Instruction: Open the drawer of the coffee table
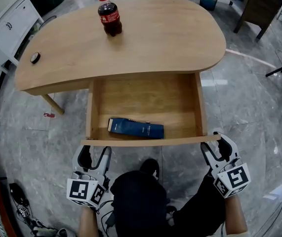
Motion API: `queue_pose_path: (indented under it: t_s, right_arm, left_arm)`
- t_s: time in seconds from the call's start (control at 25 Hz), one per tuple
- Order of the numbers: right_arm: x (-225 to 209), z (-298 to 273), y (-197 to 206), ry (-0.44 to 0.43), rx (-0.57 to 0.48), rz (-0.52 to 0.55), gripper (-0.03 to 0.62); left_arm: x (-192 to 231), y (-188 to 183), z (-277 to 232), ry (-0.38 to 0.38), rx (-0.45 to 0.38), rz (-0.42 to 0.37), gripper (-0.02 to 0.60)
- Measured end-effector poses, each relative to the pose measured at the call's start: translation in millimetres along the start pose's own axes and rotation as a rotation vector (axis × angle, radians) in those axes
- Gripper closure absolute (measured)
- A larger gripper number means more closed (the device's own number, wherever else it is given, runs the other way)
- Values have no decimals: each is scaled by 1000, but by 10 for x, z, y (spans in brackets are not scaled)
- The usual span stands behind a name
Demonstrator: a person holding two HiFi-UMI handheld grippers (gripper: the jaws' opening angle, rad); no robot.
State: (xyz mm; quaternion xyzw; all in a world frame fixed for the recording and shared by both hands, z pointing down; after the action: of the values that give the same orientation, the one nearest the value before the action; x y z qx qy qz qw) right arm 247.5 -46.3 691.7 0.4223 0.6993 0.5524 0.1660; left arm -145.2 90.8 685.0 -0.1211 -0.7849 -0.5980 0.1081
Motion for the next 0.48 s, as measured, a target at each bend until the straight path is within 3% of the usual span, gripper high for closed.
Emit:
queue_pose_path:
  t_s: [0.48]
  right_arm:
    - [29,-61,83,-3,29,-7,385]
  left_arm:
    - [46,125,-18,-21,49,13,301]
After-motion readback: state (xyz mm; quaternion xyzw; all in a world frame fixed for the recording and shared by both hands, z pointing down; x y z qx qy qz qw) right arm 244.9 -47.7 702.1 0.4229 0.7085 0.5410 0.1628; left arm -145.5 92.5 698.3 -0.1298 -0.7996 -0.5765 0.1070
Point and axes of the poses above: the fingertips, and each gripper's own axes: z backward along the fingers, x to its left, y out of its underside, the point moved 10 cm from there along z, backward along the fingers, and after that the axes turned 15 degrees about z, right-handed, at the moved point
